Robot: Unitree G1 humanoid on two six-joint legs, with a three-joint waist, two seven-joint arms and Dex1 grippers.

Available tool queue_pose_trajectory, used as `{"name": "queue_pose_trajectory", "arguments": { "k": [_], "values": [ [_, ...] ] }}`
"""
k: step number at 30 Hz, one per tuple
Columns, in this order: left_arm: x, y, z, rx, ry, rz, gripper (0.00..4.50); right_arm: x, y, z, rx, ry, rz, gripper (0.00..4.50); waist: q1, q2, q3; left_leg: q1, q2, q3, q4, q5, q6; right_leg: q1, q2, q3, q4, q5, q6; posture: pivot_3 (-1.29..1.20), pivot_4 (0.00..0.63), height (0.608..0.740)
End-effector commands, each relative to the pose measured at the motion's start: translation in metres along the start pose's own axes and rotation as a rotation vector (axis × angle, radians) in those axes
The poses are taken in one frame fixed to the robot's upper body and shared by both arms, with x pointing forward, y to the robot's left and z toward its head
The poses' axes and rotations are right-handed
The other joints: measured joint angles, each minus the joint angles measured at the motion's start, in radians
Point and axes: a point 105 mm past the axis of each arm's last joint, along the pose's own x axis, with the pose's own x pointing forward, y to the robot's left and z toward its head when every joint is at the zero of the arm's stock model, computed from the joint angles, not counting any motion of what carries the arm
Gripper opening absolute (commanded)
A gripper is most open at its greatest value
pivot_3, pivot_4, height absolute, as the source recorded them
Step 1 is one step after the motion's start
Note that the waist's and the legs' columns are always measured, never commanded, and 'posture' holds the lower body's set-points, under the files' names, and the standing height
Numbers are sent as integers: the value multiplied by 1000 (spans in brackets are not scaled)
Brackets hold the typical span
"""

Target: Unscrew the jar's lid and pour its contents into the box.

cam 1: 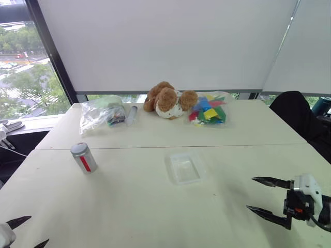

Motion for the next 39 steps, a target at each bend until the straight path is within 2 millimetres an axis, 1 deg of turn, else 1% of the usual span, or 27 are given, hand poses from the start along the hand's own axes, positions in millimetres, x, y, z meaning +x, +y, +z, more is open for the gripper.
{"name": "queue_pose_trajectory", "arguments": {
  "k": [1, 2, 4, 7, 10, 14, 17, 19, 22, 25, 28, 30, 32, 34, 36, 39],
  "values": [
    [-5, 4, 3, 12, 5, 16, 4453, 3, -4, 5, -21, -30, -6, 4500, 1, 0, 0, 0, 0, 0, 0, 0, 0, 0, 0, 0, 0, 0, 0, 0, 150, 740],
    [-5, 4, 1, -17, 15, 15, 4453, 7, -6, 8, -44, -52, -18, 4500, 0, 0, 0, 0, 0, 0, 0, 0, 0, 0, 0, 0, 0, 0, 0, 0, 150, 740],
    [-7, 10, 3, -111, -20, 67, 4453, 17, -14, 21, -56, -136, -79, 4500, -2, -1, 0, 0, 0, 0, 0, 0, 0, 0, 0, 0, 0, 0, 0, 0, 150, 740],
    [-10, 12, 4, -264, -72, 130, 4453, 34, -14, 46, -99, -302, -106, 4500, -5, -1, 0, 1, 1, 0, 1, 0, 0, 0, 1, 0, 1, 0, 0, 0, 150, 740],
    [-15, 18, 0, -376, -135, 314, 4453, 51, -1, 72, -83, -481, -38, 4500, -6, -1, 1, 0, 1, 0, 0, 0, 0, 0, 1, 0, 1, 0, 0, 0, 150, 740],
    [-20, 17, -6, -433, -170, 486, 4453, 63, 12, 86, -57, -585, 48, 4500, 0, -4, 0, 0, 0, 0, 0, 0, 0, 0, 1, 0, 1, 0, 1, 0, 150, 740],
    [-5, -10, 6, -481, -237, 520, 4453, 68, 23, 83, -69, -621, 146, 4500, 2, -7, -1, 1, -1, 0, 2, 0, 0, 1, 0, -1, 1, 0, 1, 0, 150, 740],
    [4, -14, 18, -474, -272, 550, 4453, 68, 22, 78, -76, -616, 160, 4500, 6, -11, -2, 1, -1, 0, 4, 0, 0, 3, 0, -1, 1, 0, 1, 0, 150, 740],
    [23, -13, 38, -478, -303, 630, 4453, 66, 17, 66, -86, -590, 155, 4500, 9, -13, -3, 1, -1, -2, 5, 0, 0, 4, 1, -3, 1, 0, 1, 0, 150, 740],
    [42, -14, 52, -515, -300, 745, 4453, 65, 14, 57, -87, -569, 149, 4500, 4, -12, -3, 1, -1, -1, 6, 0, 0, 5, 1, -3, 2, 1, 1, 0, 150, 740],
    [63, -14, 72, -474, -316, 786, 4453, 65, 14, 49, -63, -537, 141, 4500, 1, -12, -3, 2, -2, -1, 6, 0, 0, 5, 2, -2, 2, 2, 2, 0, 150, 740],
    [75, -15, 77, -455, -279, 839, 4453, 63, 14, 46, -46, -531, 120, 4500, 2, -12, -3, 2, -2, -1, 6, 0, 0, 4, 3, -2, 3, 3, 5, 0, 150, 740],
    [89, -17, 86, -470, -295, 866, 4453, 61, 15, 44, -45, -527, 110, 4500, 3, -12, -3, 2, -2, 0, 6, 0, 0, 5, 3, -2, 3, 3, 5, 0, 150, 740],
    [105, -18, 97, -494, -322, 847, 4453, 61, 16, 42, -45, -522, 101, 4500, 3, -12, -3, 2, -2, 0, 7, 0, 0, 5, 3, -2, 3, 3, 5, 0, 150, 740],
    [120, -14, 101, -486, -320, 831, 4453, 63, 16, 41, -31, -512, 79, 4500, 4, -12, -3, 1, -2, -1, 7, 0, 0, 5, 3, -3, 3, 3, 5, 0, 150, 740],
    [130, 3, 102, -495, -322, 893, 4453, 65, 17, 43, -32, -516, 66, 4500, 2, -11, -3, 2, -2, -1, 9, 0, 0, 5, 4, -3, 4, 3, 5, 0, 150, 740]
  ]
}}
